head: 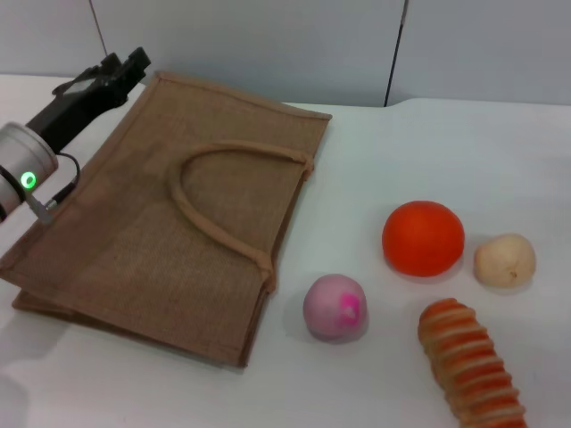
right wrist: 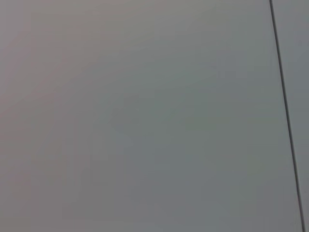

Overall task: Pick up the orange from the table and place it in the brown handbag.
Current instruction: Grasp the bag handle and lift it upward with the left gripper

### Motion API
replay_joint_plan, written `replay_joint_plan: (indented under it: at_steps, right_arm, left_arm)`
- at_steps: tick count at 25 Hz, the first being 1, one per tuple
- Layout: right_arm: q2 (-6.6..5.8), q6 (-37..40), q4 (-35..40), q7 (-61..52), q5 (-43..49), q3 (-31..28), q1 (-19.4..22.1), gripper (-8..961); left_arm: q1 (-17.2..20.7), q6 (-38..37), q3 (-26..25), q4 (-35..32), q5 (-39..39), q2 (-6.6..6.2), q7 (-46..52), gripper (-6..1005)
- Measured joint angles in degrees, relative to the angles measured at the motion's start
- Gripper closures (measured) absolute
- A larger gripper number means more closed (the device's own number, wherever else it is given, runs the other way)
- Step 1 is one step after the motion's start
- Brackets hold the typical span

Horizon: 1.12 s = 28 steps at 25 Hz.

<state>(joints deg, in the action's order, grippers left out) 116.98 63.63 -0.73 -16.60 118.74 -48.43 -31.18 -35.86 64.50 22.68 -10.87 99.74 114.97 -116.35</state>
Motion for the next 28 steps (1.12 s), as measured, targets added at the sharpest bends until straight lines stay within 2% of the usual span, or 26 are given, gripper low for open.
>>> replay_joint_plan:
  at_steps: [2, 3, 4, 5, 8, 11, 16, 20, 23, 28]
  right_arm:
    - [-0.03, 0.00, -0.07, 0.00, 0.00, 0.00, -0.03, 83]
    - [-0.04, 0.00, -0.11, 0.00, 0.00, 0.00, -0.07, 83]
    - [-0.04, 0.00, -0.13, 0.00, 0.01, 0.00, -0.10, 84]
    - [-0.05, 0.00, -0.12, 0.00, 0.00, 0.00, -0.10, 84]
    - [-0.07, 0.00, -0.06, -0.01, -0.02, 0.00, -0.07, 85]
    - [-0.08, 0.00, -0.05, -0.01, -0.04, 0.00, -0.05, 87]
    - [-0.08, 0.00, 0.13, -0.01, -0.06, 0.00, -0.03, 89]
    - [-0.09, -0.19, 0.14, 0.00, -0.03, 0.00, -0.02, 91]
    - [-0.13, -0.93, 0.14, 0.09, -0.07, 0.00, -0.04, 93]
    - [-0.18, -1.19, 0.16, 0.01, -0.33, 0.00, -0.09, 95]
  left_arm:
    - [0.03, -0.13, 0.00, -5.66, -7.10, -0.01, 12.15, 474]
    - [0.03, -0.13, 0.00, -5.66, -7.10, -0.01, 12.15, 474]
    - [-0.02, -0.14, 0.00, -8.20, -10.30, -0.01, 16.87, 474]
    - [-0.41, -0.24, -0.01, -12.93, -17.88, -0.02, 26.94, 474]
    - [-1.45, -1.37, 0.03, -16.84, -25.96, -0.01, 36.49, 475]
    - [-2.97, -3.86, 0.43, -19.21, -34.05, 0.02, 43.30, 475]
    - [-7.31, -7.35, 0.62, -22.21, -50.54, 0.80, 53.37, 475]
    - [-9.88, -6.51, 0.70, -23.96, -59.83, 0.93, 60.62, 475]
    - [-11.57, -5.33, 2.53, -24.63, -67.18, 0.54, 67.18, 475]
    - [-12.80, -5.25, 7.08, -25.74, -72.21, 0.28, 73.39, 476]
